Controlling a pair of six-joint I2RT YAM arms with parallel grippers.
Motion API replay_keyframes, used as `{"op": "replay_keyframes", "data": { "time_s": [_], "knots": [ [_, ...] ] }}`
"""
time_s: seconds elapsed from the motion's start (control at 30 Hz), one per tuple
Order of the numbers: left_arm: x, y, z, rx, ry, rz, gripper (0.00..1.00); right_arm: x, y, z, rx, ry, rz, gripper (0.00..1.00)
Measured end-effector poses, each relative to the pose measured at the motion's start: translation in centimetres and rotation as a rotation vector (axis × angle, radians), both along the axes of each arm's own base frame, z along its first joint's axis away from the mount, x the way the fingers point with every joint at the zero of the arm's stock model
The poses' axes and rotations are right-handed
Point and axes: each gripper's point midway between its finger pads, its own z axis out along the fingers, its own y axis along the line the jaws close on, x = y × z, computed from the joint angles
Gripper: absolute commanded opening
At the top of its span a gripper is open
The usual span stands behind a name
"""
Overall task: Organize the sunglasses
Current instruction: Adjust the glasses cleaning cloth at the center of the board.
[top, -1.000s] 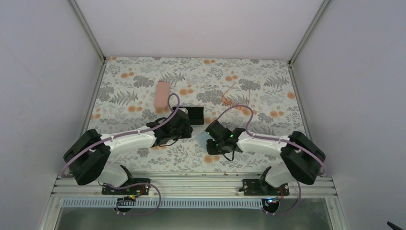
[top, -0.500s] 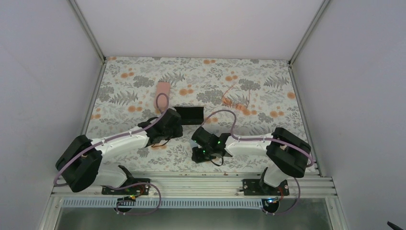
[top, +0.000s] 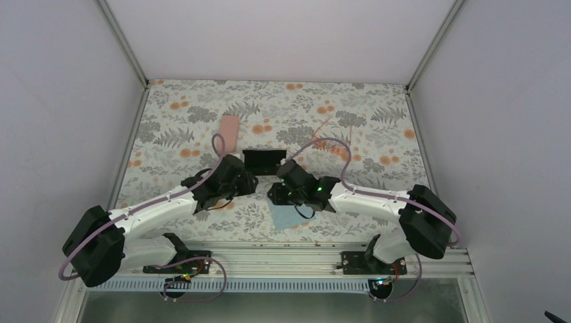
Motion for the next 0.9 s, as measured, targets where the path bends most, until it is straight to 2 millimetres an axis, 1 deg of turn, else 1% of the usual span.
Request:
{"op": "replay_keyframes", "data": {
  "time_s": [0.07, 0.17, 0.23, 0.3, 0.4, 0.47, 0.53, 0.63, 0.73, 0.8, 0.9],
  "knots": [
    [-0.7, -0.9, -0.5, -0.04, 0.016, -0.058, 0.43, 1.5, -2.2, -0.5, -0.048, -0.015, -0.061, 0.26],
    [-1.8, -2.9, -1.1, -0.094, 0.044, -0.147, 0.35, 3.0, -6.2, -2.8, -0.156, 0.002, -0.148, 0.26],
    [-2.9, -5.2, -1.7, -0.119, 0.063, -0.231, 0.3, 3.5, -8.6, -4.1, -0.216, 0.022, -0.193, 0.26],
    [-4.3, -7.2, -2.8, -0.136, 0.101, -0.3, 0.25, 3.7, -10.0, -4.8, -0.252, 0.036, -0.218, 0.25],
    [-6.0, -9.0, -4.6, -0.153, 0.167, -0.36, 0.21, 3.7, -10.7, -5.2, -0.269, 0.048, -0.231, 0.25],
    [-6.8, -9.8, -5.5, -0.163, 0.202, -0.381, 0.21, 3.8, -10.9, -5.2, -0.268, 0.048, -0.235, 0.25],
    [-7.4, -10.0, -6.3, -0.166, 0.235, -0.389, 0.2, 3.7, -11.1, -5.2, -0.267, 0.049, -0.238, 0.25],
    [-8.0, -10.1, -6.9, -0.165, 0.264, -0.392, 0.2, 3.9, -11.4, -5.1, -0.266, 0.048, -0.246, 0.25],
    [-8.3, -9.7, -7.3, -0.15, 0.287, -0.376, 0.19, 3.9, -11.4, -5.1, -0.265, 0.047, -0.247, 0.25],
    [-8.3, -9.0, -7.9, -0.116, 0.3, -0.352, 0.19, 3.9, -11.4, -5.1, -0.266, 0.047, -0.248, 0.25],
    [-7.8, -8.5, -8.1, -0.074, 0.294, -0.318, 0.19, 3.9, -11.6, -5.1, -0.273, 0.044, -0.253, 0.25]
  ]
}}
